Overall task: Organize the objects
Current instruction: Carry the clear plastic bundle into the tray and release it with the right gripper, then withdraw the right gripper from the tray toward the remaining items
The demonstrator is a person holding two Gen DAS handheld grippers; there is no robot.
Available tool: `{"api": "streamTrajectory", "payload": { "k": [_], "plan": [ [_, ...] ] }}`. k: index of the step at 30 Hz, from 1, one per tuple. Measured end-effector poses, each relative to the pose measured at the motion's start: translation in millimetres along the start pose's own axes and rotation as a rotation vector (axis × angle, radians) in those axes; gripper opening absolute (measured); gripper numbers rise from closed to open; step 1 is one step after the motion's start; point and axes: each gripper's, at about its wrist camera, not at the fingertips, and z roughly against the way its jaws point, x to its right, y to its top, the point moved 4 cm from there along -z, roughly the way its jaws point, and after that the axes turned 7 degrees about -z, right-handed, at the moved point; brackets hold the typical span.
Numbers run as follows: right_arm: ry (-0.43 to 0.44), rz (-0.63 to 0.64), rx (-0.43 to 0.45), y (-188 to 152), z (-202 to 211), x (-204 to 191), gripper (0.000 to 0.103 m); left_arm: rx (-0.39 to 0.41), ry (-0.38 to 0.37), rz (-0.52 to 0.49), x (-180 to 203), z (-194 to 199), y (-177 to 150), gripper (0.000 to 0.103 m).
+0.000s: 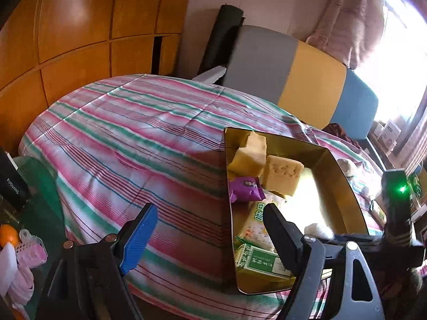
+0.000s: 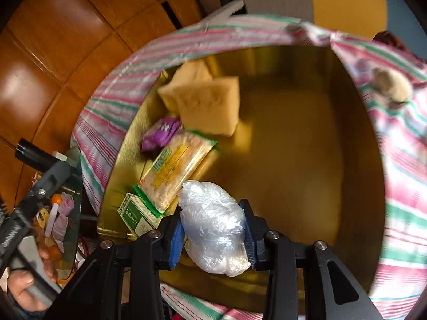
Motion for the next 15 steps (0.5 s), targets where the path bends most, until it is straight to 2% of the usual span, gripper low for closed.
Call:
{"api": "streamTrajectory", "payload": {
  "k": [3,4,6,8,15],
  "plan": [
    [0.047,-0.01,-0.037,-6.9,-10.6,-6.3,0.043,-0.005,-0.004,-0.004,0.8,-1.6,-2.0,0.082],
    [0.067,-0.013,-0.04,-8.8,-11.4,-7.6,0.047,-0.007,-0.006,-0.006,1.2,-2.1,-2.8,0.082],
    [0.069,-0.004,-0.037,-12.7,-11.9,-7.9,0.048,-0.008,-0.006,-0.014,2.7,-2.4,-3.4,0.082],
    [0.095,-0.015,-0.049,-14.8,-12.3,-6.4,0.056,-0.007,-0.006,-0.017,4.2,-2.0,-2.8,0.082],
    [0.073,0.012,0.035,-16.9,11.3,-5.5,0.058,0.011,-0.008,-0.06,18.3,5.9,3.0,0.082]
  ]
}}
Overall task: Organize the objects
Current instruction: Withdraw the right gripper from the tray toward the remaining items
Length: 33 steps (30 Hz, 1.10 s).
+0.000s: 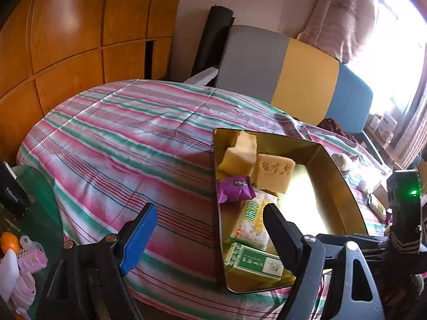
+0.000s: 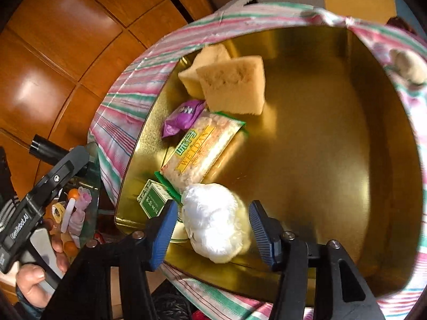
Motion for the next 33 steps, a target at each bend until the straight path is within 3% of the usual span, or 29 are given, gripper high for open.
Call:
{"api": "streamTrajectory", "payload": {
  "k": [8,15,25,29,33],
  "plan": [
    [-0.059,0.039,0.128,0.1,45.4,13.4,0.07,-0.004,-0.043,-0.06,27.5,4.7,2.4,0.082],
    [-0.106,-0.003,0.232,-2.4,91.3,47.8,0.074,-0.028,-0.116,-0.137,66.0,2.3,3.2,0.082],
    [-0.281,-0.124,0.314,-7.1,161.9,154.4,0.075,-0.075,-0.207,-0.215,116.4,-6.1,11.1,0.078],
    [-0.376,-0.206,0.376,-8.1,201.5,210.6,0.076,-0.089,-0.264,-0.253,143.1,-9.2,21.3,0.071],
    [-0.438,-0.303,0.46,-14.1,237.7,264.2,0.078,-0.087,-0.303,-0.328,182.9,-13.8,37.2,0.07]
  ]
}}
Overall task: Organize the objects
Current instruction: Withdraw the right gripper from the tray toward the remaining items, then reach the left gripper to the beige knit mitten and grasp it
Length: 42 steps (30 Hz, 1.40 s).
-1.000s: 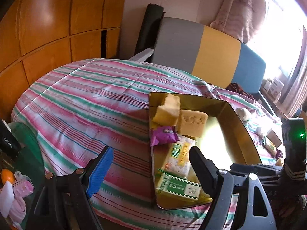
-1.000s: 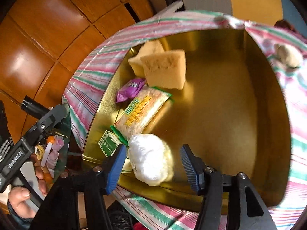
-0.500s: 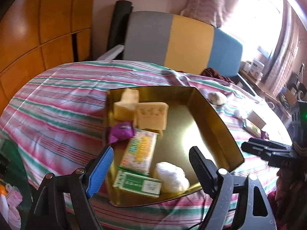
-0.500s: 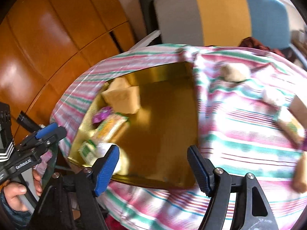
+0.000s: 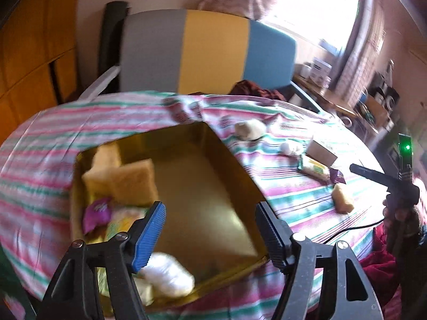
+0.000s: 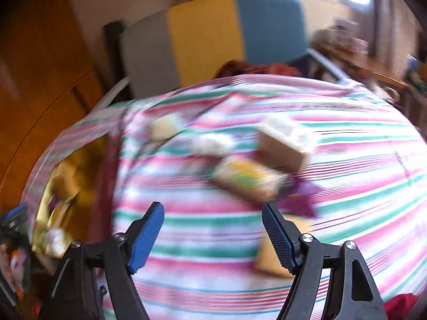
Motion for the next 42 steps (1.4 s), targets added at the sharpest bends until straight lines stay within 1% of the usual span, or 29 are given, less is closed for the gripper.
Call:
{"api": "streamTrajectory", "payload": {
  "k": [1,3,5,7,9,11,12,13,14,17,18,19,21,23,24,27,29,31,32,33,35,36,37,39,41,42],
  "plan": [
    [-0.016,-0.038,0.018,3.1,0.3,17.0,0.081,-0.009,-0.007,-0.013,5.6,-5.3,6.5,0.07],
    [-0.027,-0.12,0.039,5.1,0.1,42.3,0.082,-0.031,-0.041,-0.03,18.6,-19.2,22.6,0.07],
    [-0.032,-0.212,0.029,6.1,-2.3,62.7,0.082,-0.069,-0.08,-0.028,28.7,-35.1,35.3,0.07],
    [-0.022,-0.255,0.046,10.8,1.3,71.8,0.082,-0.1,-0.127,-0.002,39.5,-53.0,50.3,0.07],
    [-0.005,-0.267,0.056,12.1,4.6,73.0,0.085,-0.138,-0.173,0.042,48.3,-73.5,67.4,0.071],
    [0.011,-0.282,0.053,12.3,6.4,75.6,0.087,-0.154,-0.191,0.081,53.5,-91.6,84.0,0.071],
    [0.018,-0.286,0.052,11.6,6.9,75.0,0.087,-0.164,-0.195,0.102,55.5,-102.5,93.1,0.076],
    [0.025,-0.289,0.051,11.4,7.4,74.8,0.087,-0.174,-0.193,0.124,56.3,-115.2,101.8,0.083],
    [0.033,-0.29,0.05,11.4,7.8,74.7,0.087,-0.182,-0.188,0.147,57.0,-127.9,109.0,0.086],
    [0.06,-0.291,0.047,10.6,9.1,71.5,0.088,-0.239,-0.17,0.23,54.5,-175.4,127.2,0.087],
    [0.064,-0.29,0.046,10.6,9.3,68.7,0.088,-0.259,-0.158,0.256,52.5,-190.0,130.3,0.089],
    [0.07,-0.288,0.045,10.4,9.5,67.4,0.088,-0.271,-0.146,0.269,51.3,-200.5,132.4,0.093],
    [0.083,-0.286,0.039,9.4,9.3,65.1,0.089,-0.3,-0.124,0.288,51.0,-227.2,138.2,0.096],
    [0.102,-0.287,0.03,8.9,8.5,63.5,0.09,-0.316,-0.114,0.321,50.1,-244.5,141.0,0.099],
    [0.111,-0.286,0.026,8.7,8.2,62.5,0.09,-0.328,-0.106,0.328,49.7,-253.1,142.0,0.102],
    [0.136,-0.287,0.015,8.2,7.5,60.8,0.09,-0.36,-0.082,0.343,49.3,-277.5,145.0,0.102],
    [0.148,-0.287,0.006,7.4,6.6,59.5,0.091,-0.372,-0.082,0.351,50.8,-286.5,145.3,0.102],
    [0.155,-0.287,-0.002,6.7,5.1,58.6,0.091,-0.387,-0.082,0.363,52.5,-294.7,144.3,0.102],
    [0.159,-0.288,-0.006,6.3,4.7,58.3,0.091,-0.385,-0.085,0.374,52.8,-297.5,143.4,0.101],
    [0.161,-0.29,-0.006,6.3,5.0,58.5,0.091,-0.388,-0.077,0.367,54.3,-300.5,141.8,0.097],
    [0.158,-0.289,-0.004,6.2,4.9,58.8,0.091,-0.37,-0.009,0.301,56.9,-297.9,141.7,0.078],
    [0.156,-0.291,-0.004,6.2,5.1,59.3,0.091,-0.361,0.008,0.263,58.3,-295.4,141.3,0.073],
    [0.157,-0.293,-0.005,6.1,5.0,59.8,0.091,-0.359,-0.003,0.247,59.0,-294.0,140.4,0.071],
    [0.151,-0.293,-0.006,5.8,4.5,60.0,0.091,-0.347,-0.013,0.227,58.8,-284.4,138.4,0.07],
    [0.141,-0.291,-0.003,5.6,4.6,60.3,0.091,-0.314,-0.025,0.189,63.7,-269.4,138.3,0.07],
    [0.136,-0.292,-0.002,5.6,4.4,60.7,0.091,-0.288,-0.039,0.154,69.4,-255.8,136.9,0.07]
  ]
}}
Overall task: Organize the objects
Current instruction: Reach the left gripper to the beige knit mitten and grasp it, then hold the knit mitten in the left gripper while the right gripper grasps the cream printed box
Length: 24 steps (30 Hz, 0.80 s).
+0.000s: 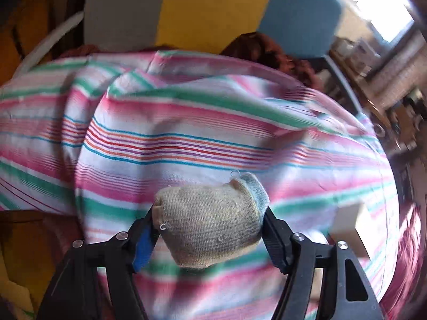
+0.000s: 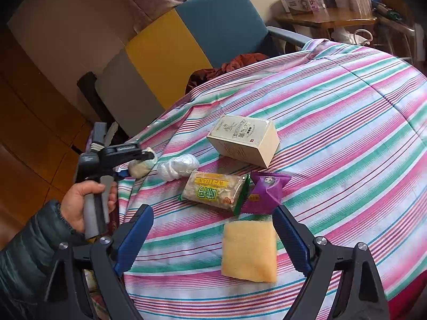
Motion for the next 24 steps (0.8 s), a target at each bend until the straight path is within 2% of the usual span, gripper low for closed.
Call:
{"api": "streamTrajectory", "payload": {
  "k": [4,7,15,20,24],
  "plan": [
    [-0.034,-0.008,0.009,0.9,-1.3,4.7,0.091,0.044,-0.045,-0.131,29.1,34.0,-32.4,0.07],
    [-0.062,-0.008,0.015,1.7,-2.4,7.8,0.091,0.055,-0.058,-0.23,46.4,53.5,-72.4,0.07],
    [-0.127,-0.033,-0.016,-1.1,-13.7,18.6,0.091,-0.026,-0.087,-0.429,89.2,58.4,-174.5,0.07],
    [-0.146,-0.071,-0.027,1.3,-18.5,25.0,0.098,-0.031,-0.113,-0.443,88.8,60.2,-198.8,0.07],
    [-0.181,0.015,-0.015,15.5,-21.6,16.5,0.1,-0.019,-0.11,-0.501,87.2,59.7,-206.0,0.07]
  ]
}}
